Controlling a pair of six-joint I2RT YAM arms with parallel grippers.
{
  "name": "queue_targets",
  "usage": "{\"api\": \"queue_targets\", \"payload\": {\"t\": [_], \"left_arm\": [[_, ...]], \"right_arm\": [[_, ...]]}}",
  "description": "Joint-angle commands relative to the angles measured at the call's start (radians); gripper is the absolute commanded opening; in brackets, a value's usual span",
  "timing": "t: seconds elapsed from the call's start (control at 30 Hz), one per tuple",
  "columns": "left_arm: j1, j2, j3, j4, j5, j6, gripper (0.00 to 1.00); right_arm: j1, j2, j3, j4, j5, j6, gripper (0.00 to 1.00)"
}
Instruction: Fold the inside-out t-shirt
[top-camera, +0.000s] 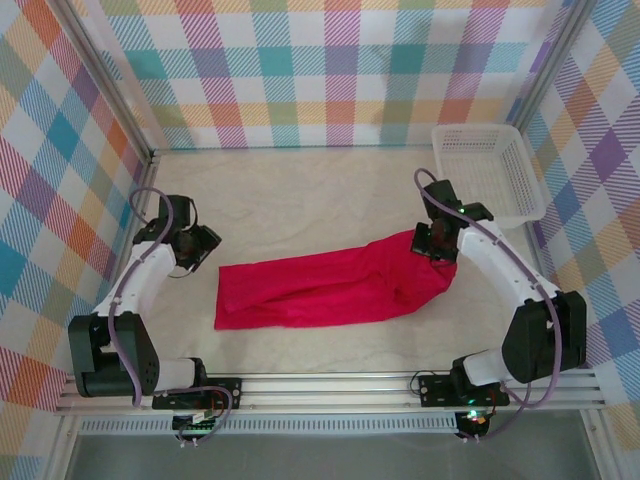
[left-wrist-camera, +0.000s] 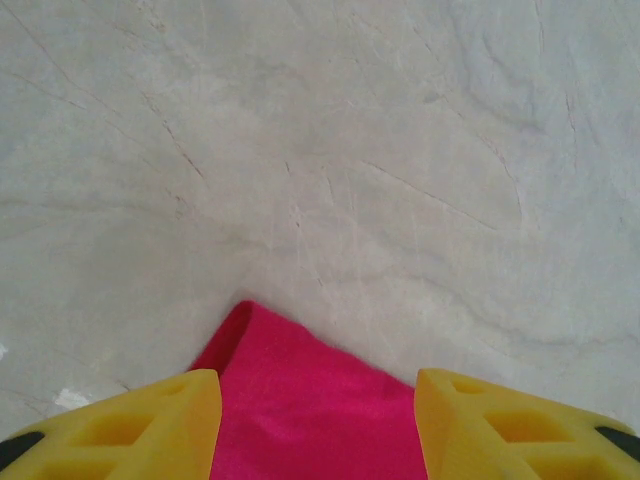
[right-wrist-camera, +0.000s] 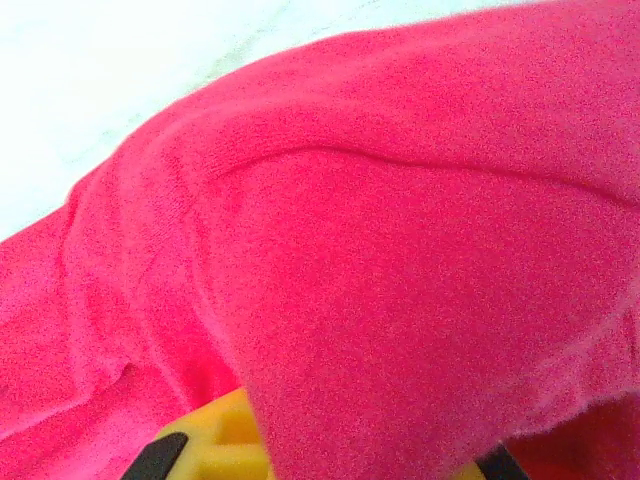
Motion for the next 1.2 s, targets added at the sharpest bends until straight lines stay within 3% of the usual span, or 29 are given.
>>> {"api": "queue_targets", "payload": {"t": [0.0, 0.1, 0.17, 0.37, 0.43, 0.63, 0.7, 0.77, 0.8, 0.9, 1.0, 1.1, 1.17], "left_arm": [[0.054, 0.017, 0.027, -0.038, 0.104, -0.01, 0.55], [0.145, 0.047, 0.037, -0.006, 0.261, -0.045, 0.55], [0.188, 0.068, 0.059, -0.014, 0.31, -0.047, 0.55], [0.234, 0.074, 0.102, -0.047, 0.268, -0.03, 0.55], [0.254, 0.088, 0.087, -0.062, 0.237, -0.016, 0.55], [0.314, 0.113, -0.042, 0.011, 0.29, -0.028, 0.55], [0.328, 0.115, -0.06, 0.017, 0.293, -0.026, 0.55], [0.338, 0.113, -0.081, 0.029, 0.298, -0.032, 0.55], [0.339, 0.112, -0.088, 0.032, 0.299, -0.033, 0.55], [0.34, 0.1, -0.109, 0.044, 0.29, -0.038, 0.55], [0.339, 0.091, -0.145, 0.07, 0.292, -0.045, 0.55], [0.338, 0.107, -0.183, 0.099, 0.305, -0.043, 0.54], [0.329, 0.128, -0.206, 0.132, 0.326, -0.048, 0.52]], "right_arm": [[0.108, -0.021, 0.103, -0.095, 0.023, 0.048, 0.0], [0.249, 0.018, 0.187, -0.109, 0.035, 0.118, 0.0], [0.349, 0.065, 0.244, -0.093, 0.033, 0.163, 0.0], [0.585, 0.283, 0.473, -0.045, 0.028, 0.201, 0.0], [0.63, 0.367, 0.565, -0.039, 0.003, 0.196, 0.0], [0.72, 0.637, 0.854, -0.061, -0.073, 0.17, 0.02], [0.735, 0.723, 0.937, -0.078, -0.109, 0.176, 0.12], [0.744, 0.819, 1.042, -0.126, -0.153, 0.193, 0.49], [0.747, 0.855, 1.1, -0.159, -0.173, 0.204, 0.58], [0.771, 0.903, 1.257, -0.247, -0.174, 0.189, 0.65], [0.774, 0.828, 1.221, -0.266, -0.114, 0.165, 0.68], [0.749, 0.683, 0.991, -0.186, -0.051, 0.138, 0.66], [0.695, 0.577, 0.756, -0.058, -0.093, 0.148, 0.57]]}}
